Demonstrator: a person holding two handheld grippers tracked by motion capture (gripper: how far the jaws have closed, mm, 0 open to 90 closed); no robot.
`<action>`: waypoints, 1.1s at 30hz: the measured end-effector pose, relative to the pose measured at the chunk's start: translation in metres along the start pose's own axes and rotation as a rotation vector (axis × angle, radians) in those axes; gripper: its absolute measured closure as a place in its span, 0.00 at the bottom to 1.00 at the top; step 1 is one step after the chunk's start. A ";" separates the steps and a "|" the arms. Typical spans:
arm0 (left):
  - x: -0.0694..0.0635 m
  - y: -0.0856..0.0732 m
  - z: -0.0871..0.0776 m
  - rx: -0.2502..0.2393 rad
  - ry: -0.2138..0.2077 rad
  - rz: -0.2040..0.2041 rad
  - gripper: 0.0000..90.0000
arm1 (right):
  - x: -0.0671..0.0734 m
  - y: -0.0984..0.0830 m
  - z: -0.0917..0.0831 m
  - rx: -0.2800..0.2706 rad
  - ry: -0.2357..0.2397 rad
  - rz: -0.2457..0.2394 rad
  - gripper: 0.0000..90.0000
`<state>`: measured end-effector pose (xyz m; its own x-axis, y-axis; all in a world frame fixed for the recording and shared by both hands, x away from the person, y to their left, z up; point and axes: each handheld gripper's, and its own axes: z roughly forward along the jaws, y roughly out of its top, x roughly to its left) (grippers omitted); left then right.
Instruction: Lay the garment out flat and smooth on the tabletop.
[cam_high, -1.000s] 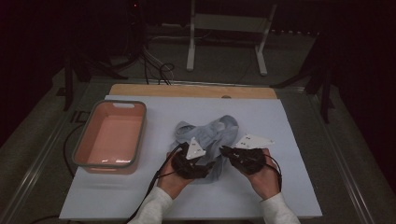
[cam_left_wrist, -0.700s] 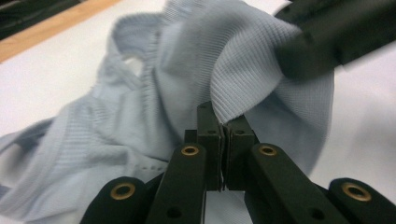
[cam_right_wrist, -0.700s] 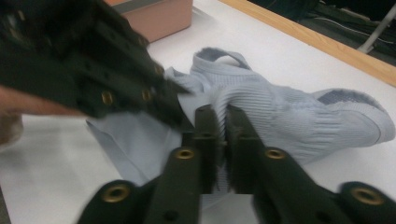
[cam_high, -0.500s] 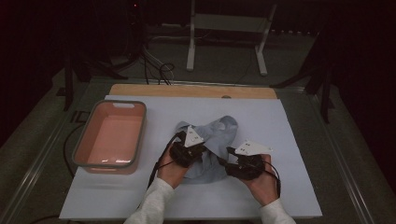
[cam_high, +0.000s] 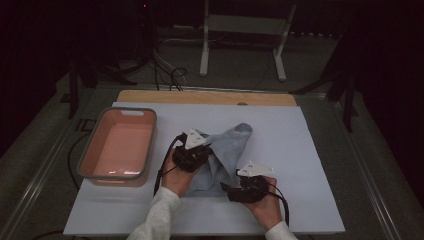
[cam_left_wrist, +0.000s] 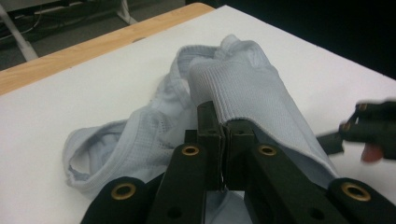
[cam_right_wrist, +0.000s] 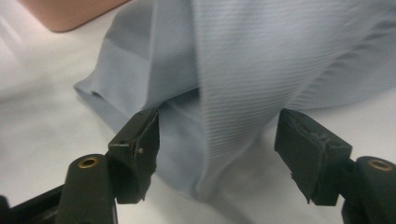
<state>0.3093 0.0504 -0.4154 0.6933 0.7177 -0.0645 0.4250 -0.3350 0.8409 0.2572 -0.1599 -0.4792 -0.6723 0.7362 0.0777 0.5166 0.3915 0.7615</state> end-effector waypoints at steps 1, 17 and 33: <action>0.000 0.000 0.000 -0.003 -0.006 -0.006 0.99 | 0.002 0.000 0.003 0.005 0.003 -0.003 0.33; -0.005 0.005 -0.003 -0.045 -0.012 -0.035 0.99 | 0.018 0.014 0.031 -0.020 -0.084 0.095 0.40; 0.013 0.000 -0.015 -0.076 0.015 -0.139 0.99 | 0.010 0.008 0.036 -0.027 -0.132 0.149 0.90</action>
<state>0.3099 0.0690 -0.4087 0.6219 0.7631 -0.1757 0.4706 -0.1848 0.8628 0.2741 -0.1294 -0.4957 -0.5134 0.8515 0.1066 0.5894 0.2596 0.7650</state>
